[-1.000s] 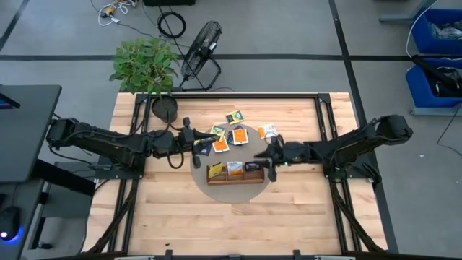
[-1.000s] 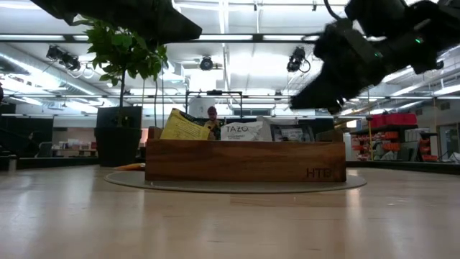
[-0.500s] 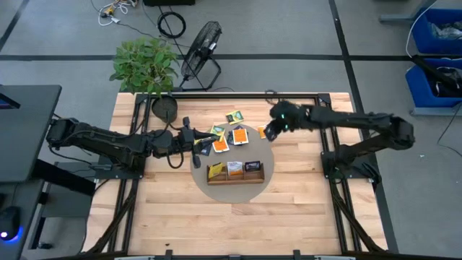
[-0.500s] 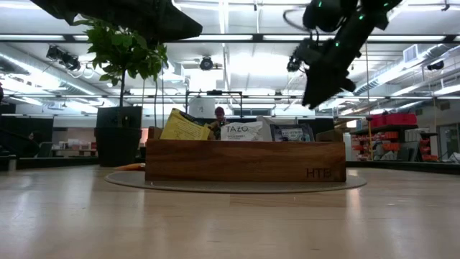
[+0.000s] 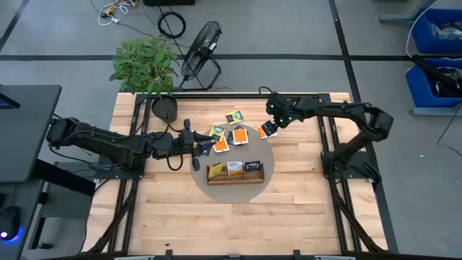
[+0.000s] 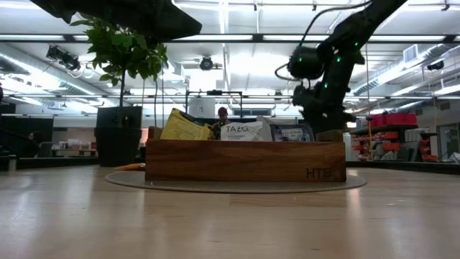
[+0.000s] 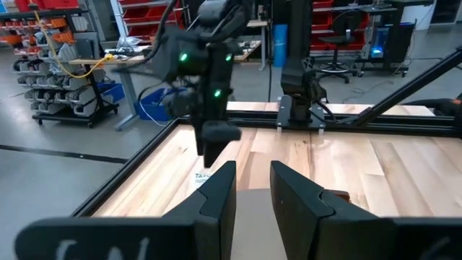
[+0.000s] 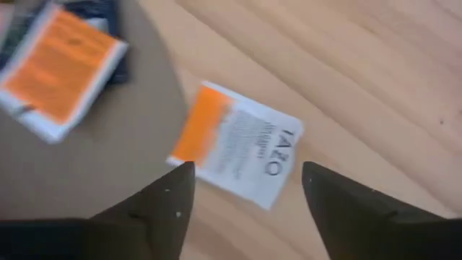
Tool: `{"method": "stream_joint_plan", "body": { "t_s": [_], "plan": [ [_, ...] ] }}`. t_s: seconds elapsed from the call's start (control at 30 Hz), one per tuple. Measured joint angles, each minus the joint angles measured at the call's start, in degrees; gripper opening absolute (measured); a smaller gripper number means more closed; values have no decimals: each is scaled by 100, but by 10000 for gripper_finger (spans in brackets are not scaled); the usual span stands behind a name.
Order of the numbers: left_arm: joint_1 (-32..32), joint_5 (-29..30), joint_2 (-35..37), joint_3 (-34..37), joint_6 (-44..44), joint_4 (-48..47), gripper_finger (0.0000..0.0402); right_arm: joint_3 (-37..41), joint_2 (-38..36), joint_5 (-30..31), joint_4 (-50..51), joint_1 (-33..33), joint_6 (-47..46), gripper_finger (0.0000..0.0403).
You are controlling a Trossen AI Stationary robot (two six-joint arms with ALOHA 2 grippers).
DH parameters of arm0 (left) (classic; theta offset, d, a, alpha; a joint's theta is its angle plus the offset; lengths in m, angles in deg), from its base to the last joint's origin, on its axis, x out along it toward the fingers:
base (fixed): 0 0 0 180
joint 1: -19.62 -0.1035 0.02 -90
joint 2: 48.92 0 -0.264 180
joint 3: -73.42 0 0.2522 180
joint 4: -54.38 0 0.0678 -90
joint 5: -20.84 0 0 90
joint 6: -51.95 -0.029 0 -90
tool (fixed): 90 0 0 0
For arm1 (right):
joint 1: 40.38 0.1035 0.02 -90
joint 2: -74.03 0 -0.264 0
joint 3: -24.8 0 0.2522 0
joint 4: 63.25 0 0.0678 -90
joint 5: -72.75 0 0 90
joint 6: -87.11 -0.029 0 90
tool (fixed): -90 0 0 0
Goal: Pick & Place Tea
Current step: Put the orange tea bag into the middle section of the wooden organizer
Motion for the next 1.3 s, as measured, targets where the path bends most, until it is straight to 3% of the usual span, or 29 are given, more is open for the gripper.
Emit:
{"method": "stream_joint_plan", "body": {
  "t_s": [0.2, 0.57, 0.77, 1.3],
  "plan": [
    [29, 2, -120, 4, 26, 33, 92, -1, 523, -79, 47, -128, -63, 294],
    [29, 10, -233, 4, 22, 58, 92, -13, 1031, -120, -56, -125, -21, 249],
    [29, 10, -275, 4, 18, 64, 92, -20, 1090, -36, -62, -125, -21, 196],
    [29, 10, -275, 2, 15, 67, 92, 9, 966, -1, -171, -118, 365, 8]
  ]
}}
